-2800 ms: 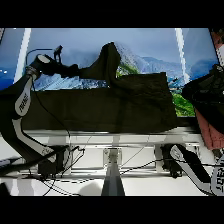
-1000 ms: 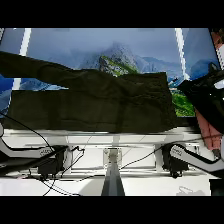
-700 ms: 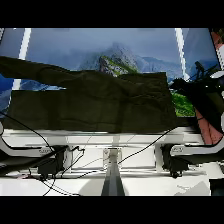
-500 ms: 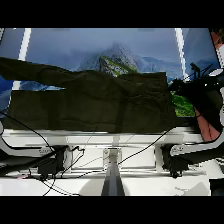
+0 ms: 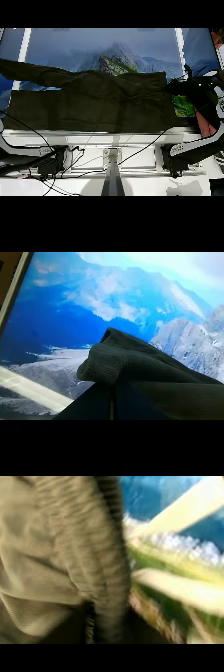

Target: Fold the clothes and pants, and hang the long-sleeved shirts on hangers.

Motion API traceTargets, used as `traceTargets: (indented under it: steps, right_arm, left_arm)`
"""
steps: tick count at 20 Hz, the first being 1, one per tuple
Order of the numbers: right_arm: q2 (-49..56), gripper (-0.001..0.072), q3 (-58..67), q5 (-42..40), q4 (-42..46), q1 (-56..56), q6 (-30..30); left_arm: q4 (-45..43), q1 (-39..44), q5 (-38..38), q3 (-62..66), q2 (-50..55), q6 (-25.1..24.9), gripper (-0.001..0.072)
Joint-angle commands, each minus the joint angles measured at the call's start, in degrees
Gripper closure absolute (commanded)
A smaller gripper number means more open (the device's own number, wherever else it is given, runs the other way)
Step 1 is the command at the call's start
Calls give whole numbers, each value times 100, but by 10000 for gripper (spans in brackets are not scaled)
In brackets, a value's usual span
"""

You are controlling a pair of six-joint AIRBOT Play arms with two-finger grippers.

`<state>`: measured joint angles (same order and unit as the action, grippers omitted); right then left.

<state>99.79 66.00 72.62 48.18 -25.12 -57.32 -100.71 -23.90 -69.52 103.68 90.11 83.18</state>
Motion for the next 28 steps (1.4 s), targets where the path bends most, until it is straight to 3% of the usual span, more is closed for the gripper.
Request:
traceTargets:
  steps: [1,4,7,11,18,21,28]
  right_arm:
    - [17,680,111,-433,-337,302,400]
    - [-179,680,522,-852,-166,367,426]
    - [-682,680,721,-1611,662,367,146]
    - [-1088,680,721,-2114,1357,367,-72]
    - [-1091,679,715,-2251,1316,374,-70]
    - [-1091,680,715,-2638,1305,374,-72]
    - [-1047,679,715,-3668,824,374,-70]
  left_arm:
    - [63,22,-15,-2,92,-2,690]
    - [-442,22,2,15,4,-2,690]
    - [-1104,-55,31,15,-118,-2,690]
    - [-1110,-125,94,13,-68,2,690]
    - [-529,-120,282,11,468,2,689]
    - [-166,-114,765,11,837,4,689]
    - [894,70,3023,9,1340,2,689]
